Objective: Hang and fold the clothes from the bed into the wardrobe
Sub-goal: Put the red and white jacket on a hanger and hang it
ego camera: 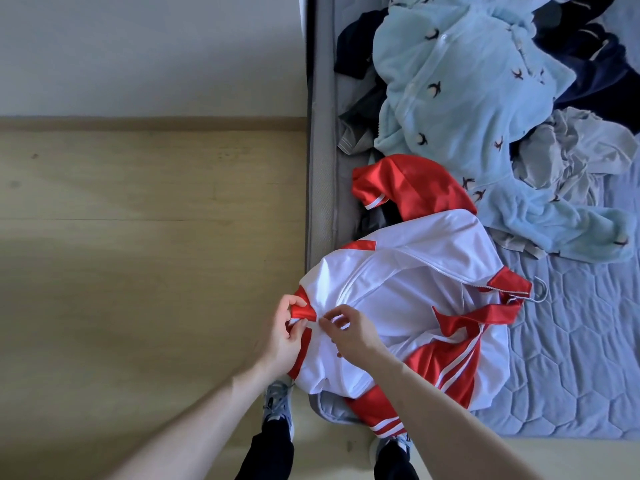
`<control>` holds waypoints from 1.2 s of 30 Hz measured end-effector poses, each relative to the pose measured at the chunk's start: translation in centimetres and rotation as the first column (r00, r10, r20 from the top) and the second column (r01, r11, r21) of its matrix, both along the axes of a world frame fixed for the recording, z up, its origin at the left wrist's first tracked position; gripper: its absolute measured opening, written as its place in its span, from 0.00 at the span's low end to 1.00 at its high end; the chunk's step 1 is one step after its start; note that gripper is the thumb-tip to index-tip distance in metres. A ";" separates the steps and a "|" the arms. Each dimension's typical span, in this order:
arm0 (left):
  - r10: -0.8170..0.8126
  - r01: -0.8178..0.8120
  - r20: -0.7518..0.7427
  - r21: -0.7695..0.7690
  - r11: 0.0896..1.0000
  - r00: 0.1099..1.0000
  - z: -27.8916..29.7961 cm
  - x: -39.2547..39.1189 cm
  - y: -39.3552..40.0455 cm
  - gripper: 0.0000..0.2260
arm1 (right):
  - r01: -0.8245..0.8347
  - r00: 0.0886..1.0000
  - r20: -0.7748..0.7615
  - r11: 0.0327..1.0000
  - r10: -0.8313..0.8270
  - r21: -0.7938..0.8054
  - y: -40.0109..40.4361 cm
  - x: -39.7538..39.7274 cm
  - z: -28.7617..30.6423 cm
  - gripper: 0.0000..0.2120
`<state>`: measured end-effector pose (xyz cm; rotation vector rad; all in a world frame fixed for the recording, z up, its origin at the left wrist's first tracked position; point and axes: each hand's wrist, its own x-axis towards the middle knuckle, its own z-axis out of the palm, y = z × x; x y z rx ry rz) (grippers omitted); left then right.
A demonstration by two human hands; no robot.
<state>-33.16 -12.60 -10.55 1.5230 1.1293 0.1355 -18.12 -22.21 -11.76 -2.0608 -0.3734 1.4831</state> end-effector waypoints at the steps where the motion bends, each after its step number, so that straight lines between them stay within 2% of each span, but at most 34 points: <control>1: 0.006 -0.006 0.001 -0.006 1.000 1.000 0.0 0.0 -0.1 0.16 | -0.031 0.999 0.019 0.999 0.031 -0.024 -0.1 0.1 -0.1 0.10; 5: 0.042 -0.041 0.003 -0.025 0.999 0.999 0.2 0.1 -0.5 0.16 | -0.195 0.975 0.087 0.976 0.203 -0.094 0.0 0.4 -0.3 0.16; 9: 0.053 -0.053 0.015 -0.038 0.998 0.998 0.4 0.6 -0.3 0.14 | -0.090 0.995 -0.041 0.992 0.087 -0.085 0.3 0.5 0.0 0.11; 13: 0.073 -0.072 0.026 -0.040 0.997 0.997 0.8 1.0 0.6 0.13 | -0.114 0.993 -0.029 0.990 0.112 -0.078 0.8 1.0 0.1 0.15; 15: 0.068 -0.066 0.035 -0.050 0.997 0.997 1.1 1.0 0.8 0.12 | -0.102 0.993 -0.074 0.991 0.096 -0.082 0.8 1.3 0.3 0.18; 19: 0.067 -0.065 0.037 -0.066 0.996 0.997 1.4 1.2 0.9 0.11 | -0.082 0.982 -0.177 0.992 0.063 -0.101 1.0 2.2 1.0 0.13; 20: 0.073 -0.071 0.033 -0.071 0.995 0.997 1.5 1.3 0.9 0.11 | -0.086 0.987 -0.145 0.993 0.074 -0.077 1.1 2.3 1.1 0.11; 22: 0.082 -0.080 0.020 -0.088 0.993 0.996 1.6 1.5 0.8 0.11 | -0.166 0.985 0.035 0.986 0.166 -0.005 1.1 2.2 1.4 0.09; 25: 0.115 -0.117 -0.032 -0.094 0.989 0.993 1.6 1.5 0.9 0.11 | -0.287 0.913 0.292 0.957 0.285 -0.037 0.9 2.1 1.6 0.11; 29: 0.143 -0.149 -0.069 -0.091 0.985 0.987 1.2 1.3 1.0 0.11 | -0.383 0.840 0.345 0.908 0.420 -0.173 1.2 3.2 1.6 0.08; 31: 0.154 -0.161 -0.083 -0.081 0.984 0.985 1.1 1.5 0.7 0.11 | -0.393 0.838 0.327 0.899 0.437 -0.195 1.4 3.5 1.8 0.09; 33: 0.167 -0.170 -0.061 -0.054 0.984 0.984 1.0 1.9 0.5 0.13 | -0.366 0.879 0.255 0.914 0.402 -0.177 1.5 3.8 1.9 0.10; 36: 0.121 -0.122 -0.020 -0.033 0.992 0.992 1.0 1.9 0.3 0.16 | -0.223 0.975 -0.015 0.960 0.223 -0.170 2.2 3.8 2.4 0.09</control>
